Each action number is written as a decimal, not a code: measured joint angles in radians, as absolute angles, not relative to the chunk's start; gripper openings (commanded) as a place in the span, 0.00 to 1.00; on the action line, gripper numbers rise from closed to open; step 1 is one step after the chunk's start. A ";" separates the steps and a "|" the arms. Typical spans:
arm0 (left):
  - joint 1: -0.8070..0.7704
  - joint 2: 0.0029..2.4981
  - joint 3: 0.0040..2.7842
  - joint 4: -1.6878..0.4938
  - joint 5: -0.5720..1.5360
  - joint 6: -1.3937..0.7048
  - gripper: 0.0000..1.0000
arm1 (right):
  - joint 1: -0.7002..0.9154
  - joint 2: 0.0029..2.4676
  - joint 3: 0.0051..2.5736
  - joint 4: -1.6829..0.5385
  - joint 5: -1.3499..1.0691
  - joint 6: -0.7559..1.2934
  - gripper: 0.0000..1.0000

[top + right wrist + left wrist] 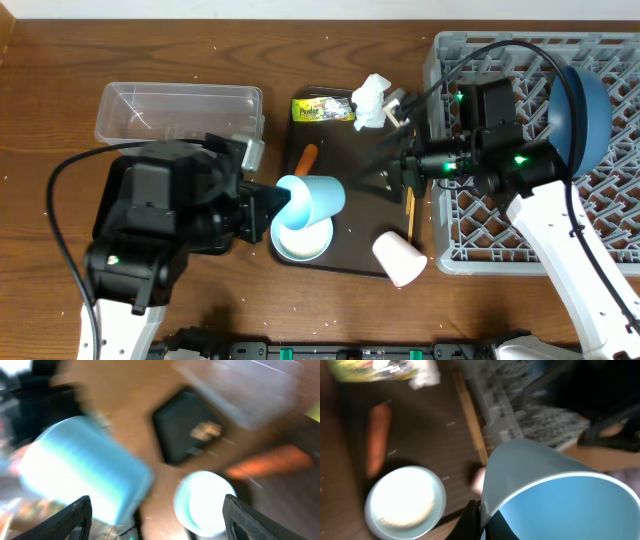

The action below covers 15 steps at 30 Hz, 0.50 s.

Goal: Sort waste into correct bins and load items into the dishwasher rack
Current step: 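Lift the light blue cup and pass it to the right gripper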

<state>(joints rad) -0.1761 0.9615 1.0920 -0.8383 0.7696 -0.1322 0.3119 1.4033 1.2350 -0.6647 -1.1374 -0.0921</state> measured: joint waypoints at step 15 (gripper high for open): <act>-0.084 0.960 1.092 -0.726 1.154 -0.051 0.06 | 0.414 1.403 1.235 -0.590 -1.503 -0.297 0.64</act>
